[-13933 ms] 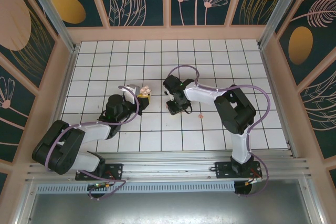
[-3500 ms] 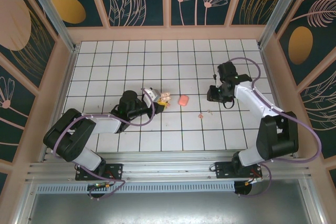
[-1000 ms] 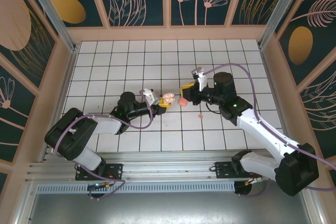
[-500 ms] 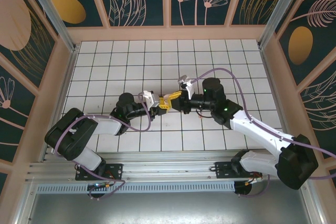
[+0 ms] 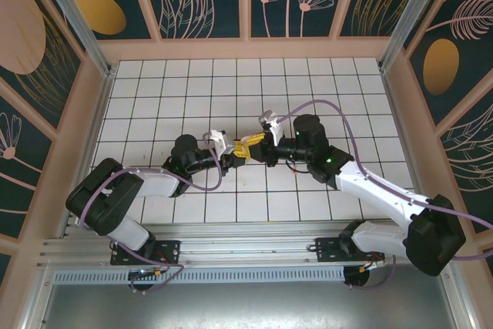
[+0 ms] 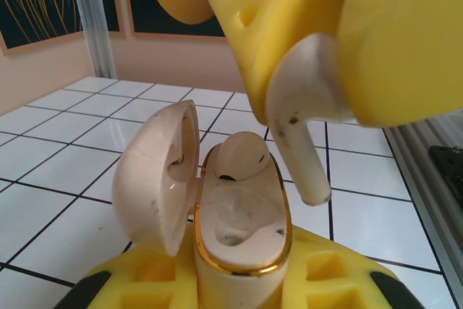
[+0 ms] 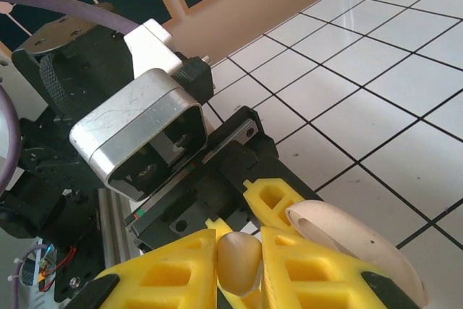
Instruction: Insert the wireless bluetooth earbuds into the charging case
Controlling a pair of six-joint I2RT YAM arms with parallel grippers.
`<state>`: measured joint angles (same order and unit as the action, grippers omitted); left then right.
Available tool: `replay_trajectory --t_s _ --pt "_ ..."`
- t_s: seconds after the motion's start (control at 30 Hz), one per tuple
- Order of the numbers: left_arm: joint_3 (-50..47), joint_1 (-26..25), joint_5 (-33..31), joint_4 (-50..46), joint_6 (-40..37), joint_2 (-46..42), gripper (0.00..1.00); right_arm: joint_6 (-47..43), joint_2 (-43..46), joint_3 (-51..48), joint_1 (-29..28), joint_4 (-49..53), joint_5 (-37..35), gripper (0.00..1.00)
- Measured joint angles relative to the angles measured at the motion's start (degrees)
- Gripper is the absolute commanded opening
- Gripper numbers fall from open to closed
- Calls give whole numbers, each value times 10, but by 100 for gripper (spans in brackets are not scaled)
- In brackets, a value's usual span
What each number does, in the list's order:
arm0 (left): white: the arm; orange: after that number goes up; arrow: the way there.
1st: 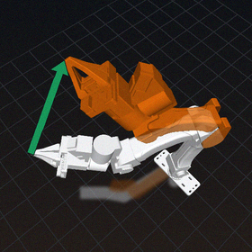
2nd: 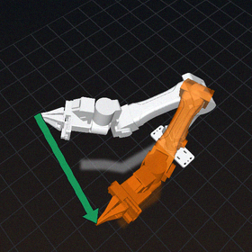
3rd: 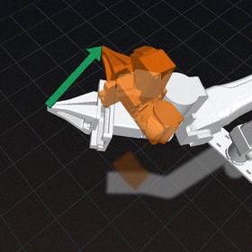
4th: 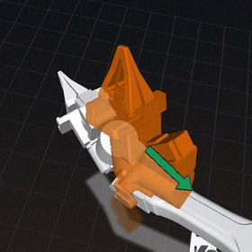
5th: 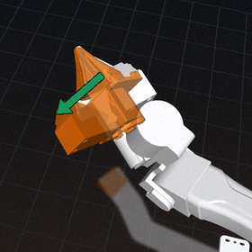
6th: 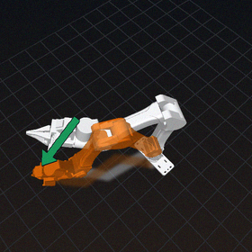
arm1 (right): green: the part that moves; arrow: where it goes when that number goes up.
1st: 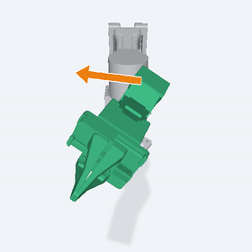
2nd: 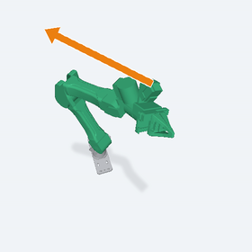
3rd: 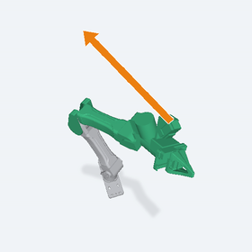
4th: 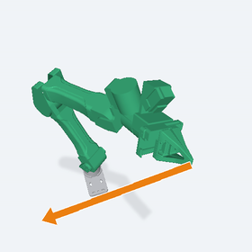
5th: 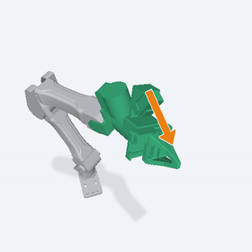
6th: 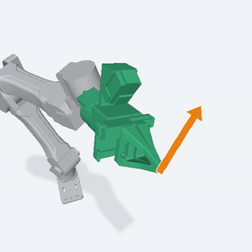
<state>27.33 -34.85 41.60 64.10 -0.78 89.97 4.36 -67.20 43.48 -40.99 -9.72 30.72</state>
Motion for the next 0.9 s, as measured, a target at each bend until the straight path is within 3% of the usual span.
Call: replay_trajectory --t_s 0.9 --pt "7 0 2 2 42 -1 19 0 -20 1 -7 -30 -35 19"
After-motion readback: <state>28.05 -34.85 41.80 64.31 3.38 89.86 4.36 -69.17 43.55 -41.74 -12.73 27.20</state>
